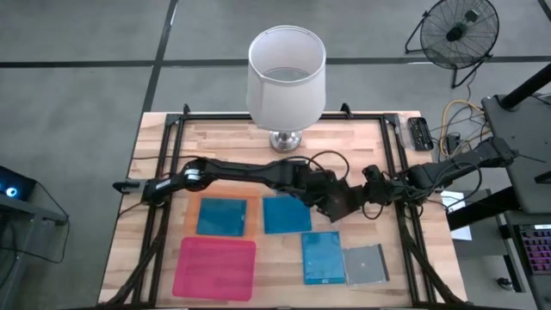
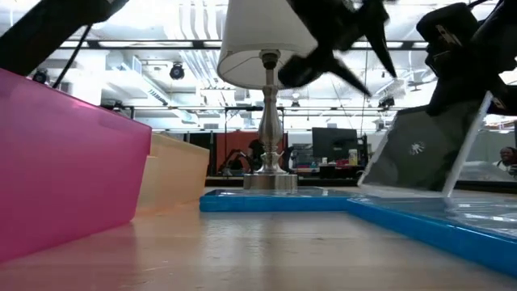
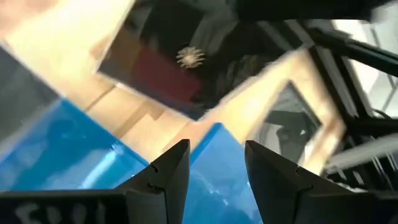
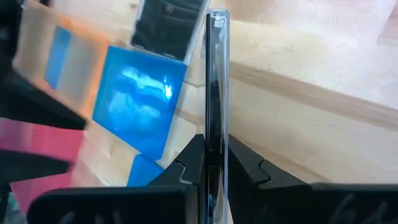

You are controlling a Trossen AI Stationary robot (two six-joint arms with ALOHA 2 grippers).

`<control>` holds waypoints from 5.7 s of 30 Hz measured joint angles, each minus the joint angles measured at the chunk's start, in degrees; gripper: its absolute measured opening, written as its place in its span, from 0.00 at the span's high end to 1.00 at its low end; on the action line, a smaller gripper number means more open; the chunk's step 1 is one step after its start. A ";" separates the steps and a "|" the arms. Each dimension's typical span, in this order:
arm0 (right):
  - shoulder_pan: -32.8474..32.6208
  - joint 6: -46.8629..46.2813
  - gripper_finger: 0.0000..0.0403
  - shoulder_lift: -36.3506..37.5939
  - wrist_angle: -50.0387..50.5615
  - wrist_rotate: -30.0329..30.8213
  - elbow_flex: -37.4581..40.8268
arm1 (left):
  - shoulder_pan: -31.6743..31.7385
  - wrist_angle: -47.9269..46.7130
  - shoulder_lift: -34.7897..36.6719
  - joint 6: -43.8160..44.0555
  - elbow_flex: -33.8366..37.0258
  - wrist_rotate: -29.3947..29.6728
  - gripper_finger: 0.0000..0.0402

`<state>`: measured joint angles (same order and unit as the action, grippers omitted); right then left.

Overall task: Pick & place jewel cases by type
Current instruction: Put the middle right black CD case into the pink bin

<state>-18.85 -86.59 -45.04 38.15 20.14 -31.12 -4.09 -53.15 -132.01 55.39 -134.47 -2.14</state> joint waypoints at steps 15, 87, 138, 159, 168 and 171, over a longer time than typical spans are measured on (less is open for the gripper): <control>0.15 7.29 0.93 -0.36 1.80 6.03 -14.44 | -1.06 -2.97 16.16 -13.76 5.93 10.59 0.66; 7.71 50.98 0.93 -89.91 -2.41 -45.71 -103.33 | -10.85 18.98 91.36 -19.40 75.76 30.16 0.66; 6.58 55.57 0.88 -101.30 -5.70 -52.28 -103.03 | -10.83 20.29 89.88 -20.75 75.76 30.32 0.66; 6.84 57.67 0.48 -101.30 -5.40 -51.48 -103.22 | -10.83 21.64 89.90 -21.48 75.76 30.31 0.66; 7.78 58.85 0.27 -101.30 -5.39 -51.50 -103.25 | -10.83 21.58 89.90 -22.05 75.76 30.30 0.66; 8.24 58.84 0.21 -101.30 -5.30 -51.50 -103.25 | -10.85 21.56 89.90 -22.31 75.76 30.30 0.66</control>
<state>-10.61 -27.75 -146.34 32.85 -31.36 -134.37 -14.93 -31.59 -42.11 33.08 -58.72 28.16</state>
